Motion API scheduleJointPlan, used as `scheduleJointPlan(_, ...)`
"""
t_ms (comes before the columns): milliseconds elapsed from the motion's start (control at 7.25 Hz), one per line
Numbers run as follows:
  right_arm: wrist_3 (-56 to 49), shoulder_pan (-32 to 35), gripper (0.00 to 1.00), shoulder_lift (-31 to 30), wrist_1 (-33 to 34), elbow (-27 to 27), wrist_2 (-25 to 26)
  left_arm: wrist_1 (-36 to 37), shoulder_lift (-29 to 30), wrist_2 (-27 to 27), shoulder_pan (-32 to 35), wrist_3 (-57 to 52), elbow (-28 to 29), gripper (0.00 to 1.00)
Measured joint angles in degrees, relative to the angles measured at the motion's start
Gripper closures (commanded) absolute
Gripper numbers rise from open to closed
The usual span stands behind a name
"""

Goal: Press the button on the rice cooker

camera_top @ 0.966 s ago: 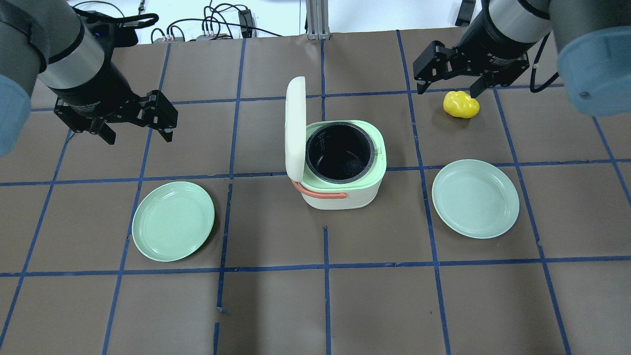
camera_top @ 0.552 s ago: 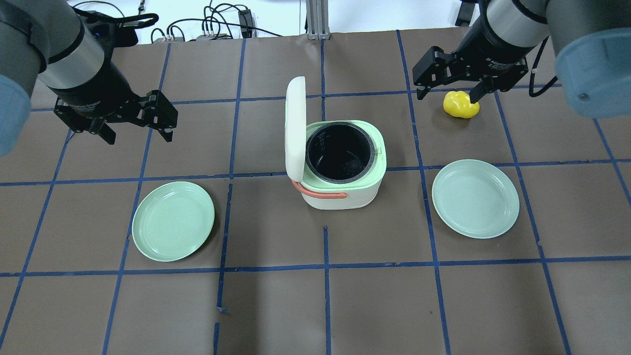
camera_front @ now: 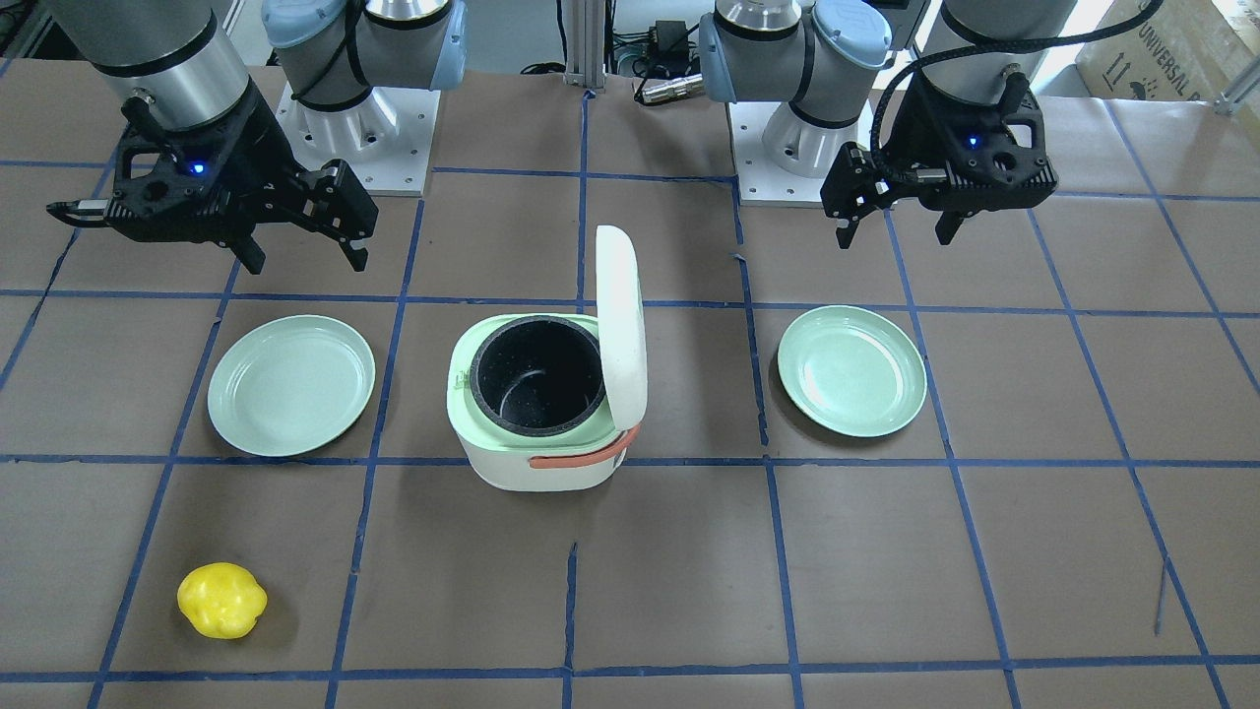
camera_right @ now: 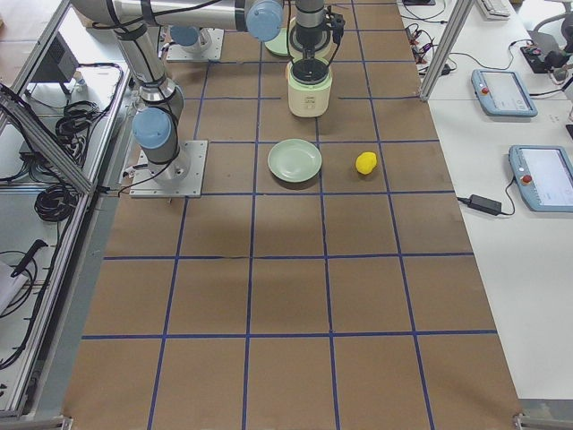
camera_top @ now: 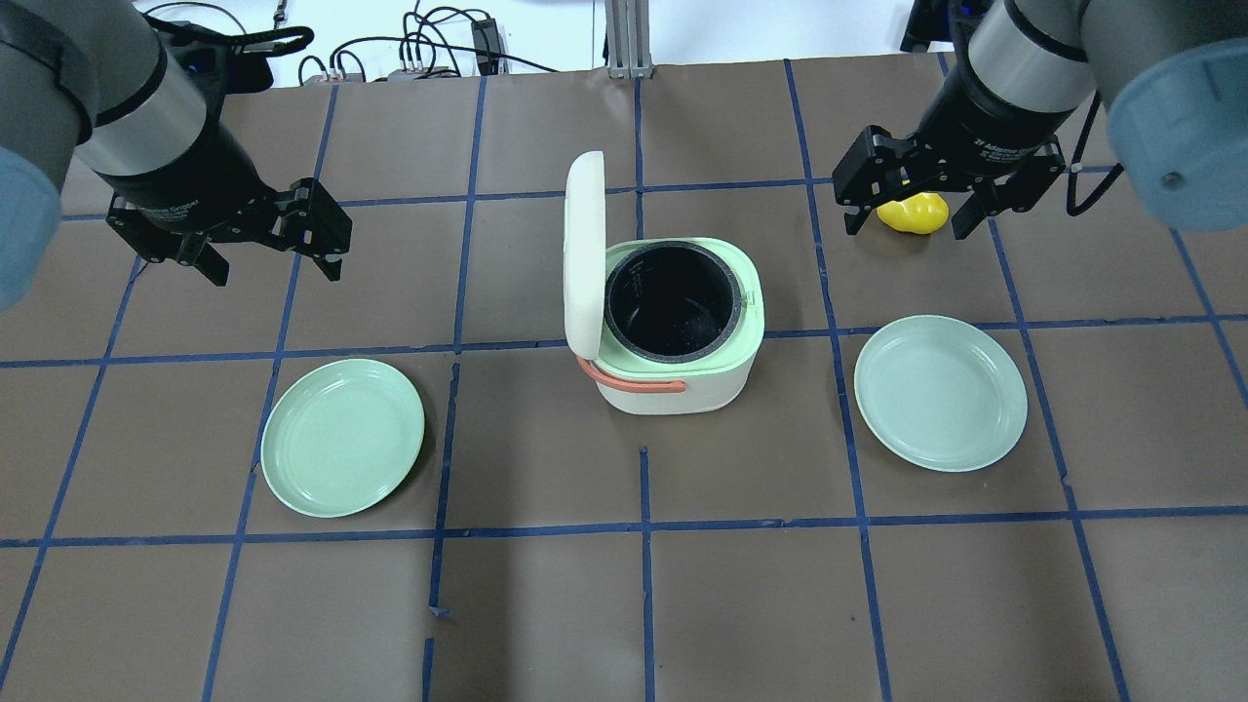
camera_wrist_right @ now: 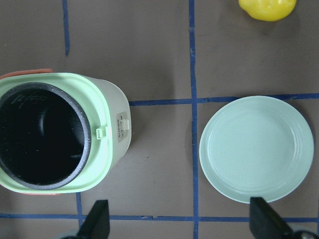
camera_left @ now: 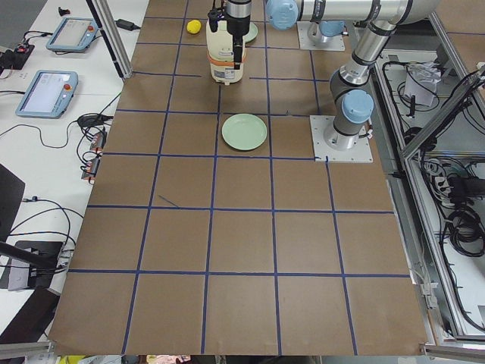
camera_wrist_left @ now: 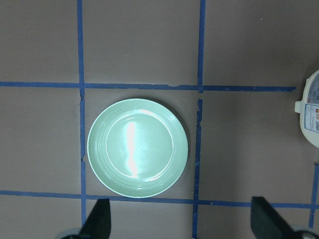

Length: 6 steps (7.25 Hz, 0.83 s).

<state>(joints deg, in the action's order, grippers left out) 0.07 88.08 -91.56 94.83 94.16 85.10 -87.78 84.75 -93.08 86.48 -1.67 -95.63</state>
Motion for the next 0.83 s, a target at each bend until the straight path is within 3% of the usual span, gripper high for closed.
scheduleJointPlan(828, -1.10, -0.01, 0.01, -0.02, 0.03, -0.03, 2.42, 0.04, -0.02, 0.00, 0.00, 0.00, 0.00, 0.00)
